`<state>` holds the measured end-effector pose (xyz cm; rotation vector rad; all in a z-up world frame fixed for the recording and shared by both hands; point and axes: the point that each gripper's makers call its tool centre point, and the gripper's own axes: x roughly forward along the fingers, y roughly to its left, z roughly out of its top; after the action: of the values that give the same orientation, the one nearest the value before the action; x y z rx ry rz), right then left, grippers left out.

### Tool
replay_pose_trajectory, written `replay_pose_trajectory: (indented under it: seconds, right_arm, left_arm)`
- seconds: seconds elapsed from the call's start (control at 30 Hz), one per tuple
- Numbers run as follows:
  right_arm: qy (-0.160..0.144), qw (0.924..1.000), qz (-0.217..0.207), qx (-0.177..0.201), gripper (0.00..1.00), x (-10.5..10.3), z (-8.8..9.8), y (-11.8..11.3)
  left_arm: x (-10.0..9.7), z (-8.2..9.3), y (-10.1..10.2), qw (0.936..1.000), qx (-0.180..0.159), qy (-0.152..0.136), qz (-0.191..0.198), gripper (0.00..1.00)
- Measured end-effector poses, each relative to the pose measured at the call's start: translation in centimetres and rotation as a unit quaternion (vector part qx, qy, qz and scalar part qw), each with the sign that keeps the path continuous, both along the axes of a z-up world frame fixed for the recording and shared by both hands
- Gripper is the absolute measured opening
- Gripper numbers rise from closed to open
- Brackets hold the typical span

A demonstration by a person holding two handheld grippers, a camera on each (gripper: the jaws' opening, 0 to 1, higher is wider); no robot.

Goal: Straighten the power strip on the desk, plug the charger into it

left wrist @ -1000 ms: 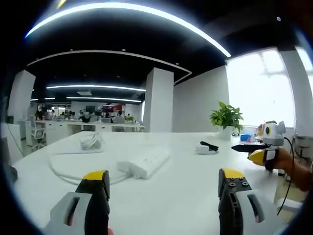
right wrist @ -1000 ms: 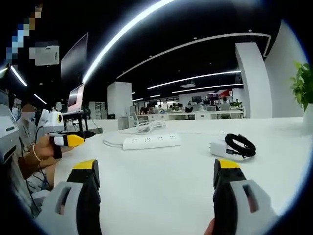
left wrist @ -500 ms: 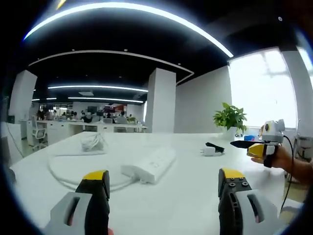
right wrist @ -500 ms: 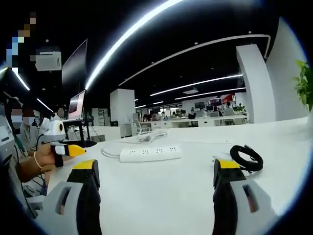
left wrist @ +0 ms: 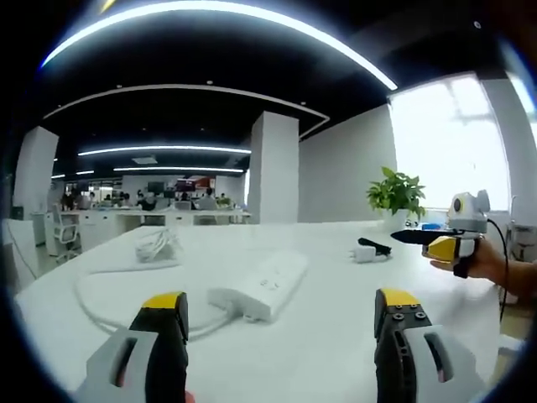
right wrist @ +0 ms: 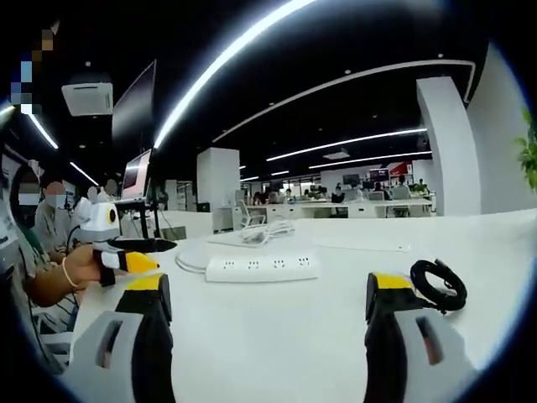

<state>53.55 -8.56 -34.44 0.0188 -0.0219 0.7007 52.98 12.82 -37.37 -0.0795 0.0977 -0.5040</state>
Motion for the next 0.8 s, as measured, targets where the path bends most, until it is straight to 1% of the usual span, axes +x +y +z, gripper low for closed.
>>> replay_pose_trajectory:
  seconds: [0.1, 0.17, 0.3, 0.43, 0.57, 0.67, 0.73, 0.8]
  right_arm:
    - [-0.005, 1.0, 0.0, -0.004, 0.96, 0.4, 0.4, 0.3]
    - [-0.007, 1.0, 0.0, -0.006, 0.96, 0.6, 0.6, 0.6]
    - [-0.005, 0.9999, 0.003, -0.013, 0.95, 1.2, 0.8, 1.4]
    - [0.001, 0.9996, 0.014, -0.026, 0.95, 1.6, 0.6, 2.3]
    - [-0.005, 0.9984, 0.02, -0.052, 0.93, 2.6, 0.5, 3.0]
    - [-0.007, 0.998, 0.022, -0.059, 0.93, 3.3, 0.4, 3.4]
    - [-0.008, 0.9979, 0.028, -0.058, 0.93, 3.8, 0.4, 3.8]
    - [-0.007, 0.9974, 0.031, -0.064, 0.92, 4.4, 0.2, 4.0]
  left_arm:
    - [0.5, 0.2, 0.3, 1.0, -0.005, -0.001, 0.005, 0.94]
    - [0.8, 0.2, 0.1, 1.0, 0.001, 0.003, -0.003, 0.94]
    - [1.4, 0.3, 0.1, 1.0, 0.006, 0.002, -0.003, 0.95]
    - [2.0, 0.3, -0.3, 1.0, -0.002, 0.004, -0.005, 0.95]
    - [2.6, 0.2, -0.5, 0.9999, 0.009, 0.007, -0.003, 0.95]
    - [2.9, 0.3, -0.8, 0.9999, 0.009, 0.006, -0.005, 0.95]
    - [3.2, 0.4, -1.0, 0.9999, 0.013, 0.005, -0.005, 0.95]
    - [3.6, 0.3, -1.0, 0.9998, 0.021, 0.006, -0.003, 0.95]
